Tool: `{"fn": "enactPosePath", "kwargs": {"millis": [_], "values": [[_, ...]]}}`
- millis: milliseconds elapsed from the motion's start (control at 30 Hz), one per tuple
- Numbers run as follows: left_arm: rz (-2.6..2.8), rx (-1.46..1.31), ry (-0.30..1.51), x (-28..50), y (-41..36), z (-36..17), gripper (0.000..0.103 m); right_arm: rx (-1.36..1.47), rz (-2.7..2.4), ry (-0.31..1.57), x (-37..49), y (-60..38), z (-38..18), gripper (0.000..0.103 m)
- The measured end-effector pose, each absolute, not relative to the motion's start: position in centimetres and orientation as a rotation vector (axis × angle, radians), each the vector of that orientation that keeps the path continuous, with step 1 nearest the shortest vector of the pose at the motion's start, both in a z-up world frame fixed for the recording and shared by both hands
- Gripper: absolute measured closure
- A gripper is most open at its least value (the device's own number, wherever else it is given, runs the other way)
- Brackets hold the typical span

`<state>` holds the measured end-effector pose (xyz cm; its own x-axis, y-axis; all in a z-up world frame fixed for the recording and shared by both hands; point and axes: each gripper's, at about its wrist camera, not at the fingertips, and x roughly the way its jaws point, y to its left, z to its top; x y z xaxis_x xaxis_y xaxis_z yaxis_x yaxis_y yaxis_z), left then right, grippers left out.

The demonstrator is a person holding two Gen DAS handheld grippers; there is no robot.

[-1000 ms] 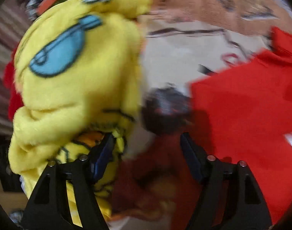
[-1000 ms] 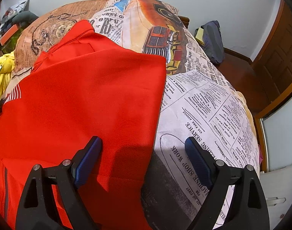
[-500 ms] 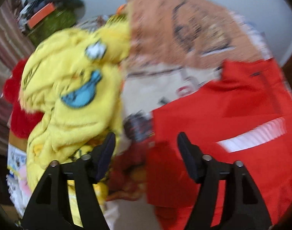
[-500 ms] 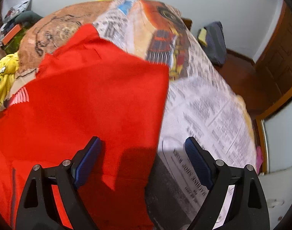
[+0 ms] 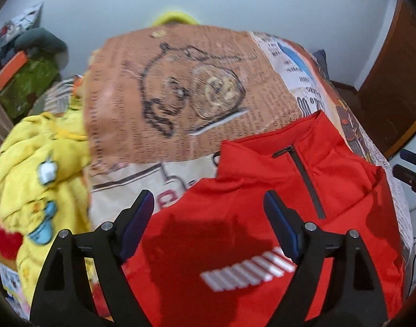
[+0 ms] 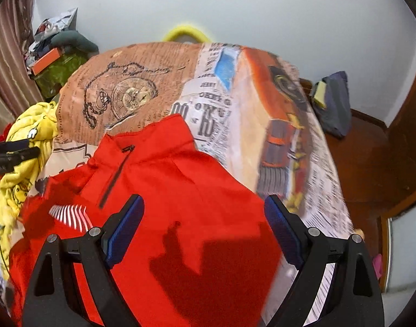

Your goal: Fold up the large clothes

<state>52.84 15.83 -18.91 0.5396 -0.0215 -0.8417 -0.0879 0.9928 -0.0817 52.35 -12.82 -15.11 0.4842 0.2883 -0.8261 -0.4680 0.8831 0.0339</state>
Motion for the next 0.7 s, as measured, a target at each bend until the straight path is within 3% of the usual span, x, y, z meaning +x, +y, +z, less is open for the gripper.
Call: {"fn": "enactPosePath", "kwargs": {"millis": [467,500,567,600,667,700], "values": [[-0.050,-0.385,1.126,63.2,16.9,-29.5,0.022,-0.219,0.525,1.087,59.8,-7.1,-21.3,0.020],[-0.054,-0.400,1.138,63.5,16.8,-30.2,0.023,-0.186,0.534,1.089,60.2,-7.1,-21.4,0.024],[-0.087,-0.445,1.152,63.8,16.6,-31.3,0.034,-0.118,0.566,1.118,60.8,-7.1,-21.9,0.038],[-0.105,-0.483,1.147,63.8,16.6,-31.7,0.037,-0.083,0.588,1.136,61.0,-7.1,-22.1,0.050],[-0.135,-0.528,1.127,63.5,16.7,-31.6,0.054,-0.066,0.582,1.125,60.8,-7.1,-22.1,0.056],[-0.137,-0.528,1.122,63.4,16.7,-31.5,0.058,-0.066,0.582,1.110,60.5,-7.1,-21.8,0.069]]}}
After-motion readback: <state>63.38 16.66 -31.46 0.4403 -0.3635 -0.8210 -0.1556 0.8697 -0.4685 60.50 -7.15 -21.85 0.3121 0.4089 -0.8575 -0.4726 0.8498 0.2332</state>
